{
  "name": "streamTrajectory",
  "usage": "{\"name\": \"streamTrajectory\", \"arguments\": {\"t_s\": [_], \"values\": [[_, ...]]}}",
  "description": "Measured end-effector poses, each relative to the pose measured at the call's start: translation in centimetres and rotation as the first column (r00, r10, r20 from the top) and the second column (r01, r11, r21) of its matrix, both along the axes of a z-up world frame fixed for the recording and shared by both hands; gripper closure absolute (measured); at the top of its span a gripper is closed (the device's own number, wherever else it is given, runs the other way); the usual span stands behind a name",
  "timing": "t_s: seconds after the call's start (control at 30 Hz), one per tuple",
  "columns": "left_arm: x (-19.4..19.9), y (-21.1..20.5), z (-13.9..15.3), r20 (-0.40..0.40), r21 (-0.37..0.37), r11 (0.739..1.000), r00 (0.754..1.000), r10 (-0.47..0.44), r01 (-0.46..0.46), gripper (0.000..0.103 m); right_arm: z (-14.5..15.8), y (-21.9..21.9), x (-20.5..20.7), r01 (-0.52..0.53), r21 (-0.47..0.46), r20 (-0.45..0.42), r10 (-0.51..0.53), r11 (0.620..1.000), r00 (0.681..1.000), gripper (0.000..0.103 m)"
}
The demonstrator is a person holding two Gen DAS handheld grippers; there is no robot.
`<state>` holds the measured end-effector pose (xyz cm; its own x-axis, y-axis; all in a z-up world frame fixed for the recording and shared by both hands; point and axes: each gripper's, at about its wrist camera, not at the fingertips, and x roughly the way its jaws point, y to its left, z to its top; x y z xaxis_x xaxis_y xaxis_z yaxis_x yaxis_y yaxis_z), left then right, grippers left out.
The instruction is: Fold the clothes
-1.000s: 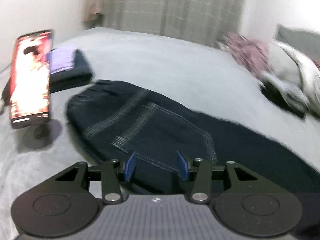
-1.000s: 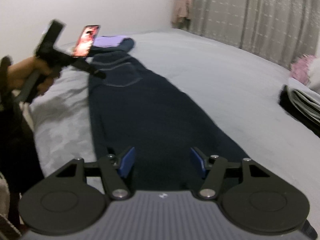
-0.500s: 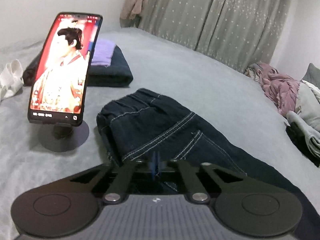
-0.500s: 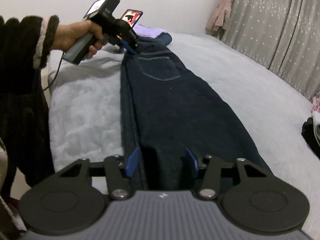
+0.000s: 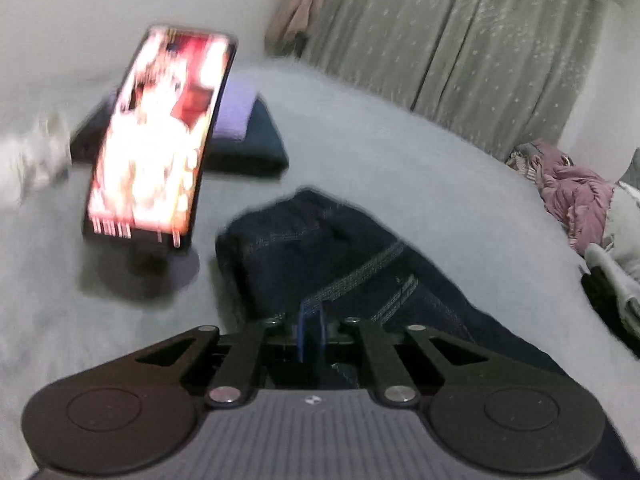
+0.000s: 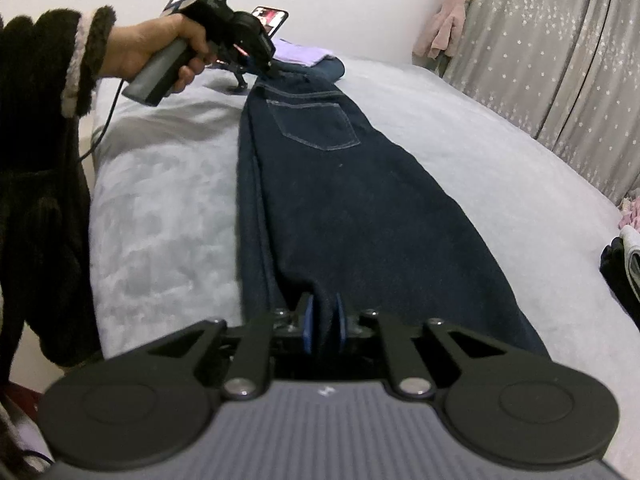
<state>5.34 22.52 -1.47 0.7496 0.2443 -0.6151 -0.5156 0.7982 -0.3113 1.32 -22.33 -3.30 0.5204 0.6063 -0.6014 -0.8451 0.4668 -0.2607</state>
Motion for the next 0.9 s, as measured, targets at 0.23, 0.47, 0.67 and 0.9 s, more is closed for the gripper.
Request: {"name": "streamTrajectory", "arguments": {"t_s": [0.23, 0.47, 0.67, 0.9], "values": [[0.7, -0.5, -0.9, -0.005, -0.027, 0.999, 0.999, -0.033, 0.033, 0.096, -0.5, 0.4, -0.3, -0.017, -0.022, 0.013, 0.017, 1.0, 1.0, 0.08], [0.2, -1.9, 0.7, 0.098, 0.189, 0.982, 0.995, 0.004, -0.023, 0.103, -0.6, 0.4, -0.3, -0.01, -0.03, 0.02, 0.011, 1.0, 1.0, 0.088], [-0.8, -0.3, 0.5, 0.078, 0.042, 0.999, 0.997, 0.021, -0.024, 0.103, -0.1, -0.3, 0.2, 0.006, 0.018, -0.022, -0.005, 1.0, 1.0, 0.095], [-1.6, 2.7, -0.7, 0.101, -0.169, 0.984, 0.992, 0.075, -0.057, 0.076, -0.3, -0.3, 0.2, 0.007, 0.02, -0.032, -0.006, 1.0, 0.999, 0.091]]}}
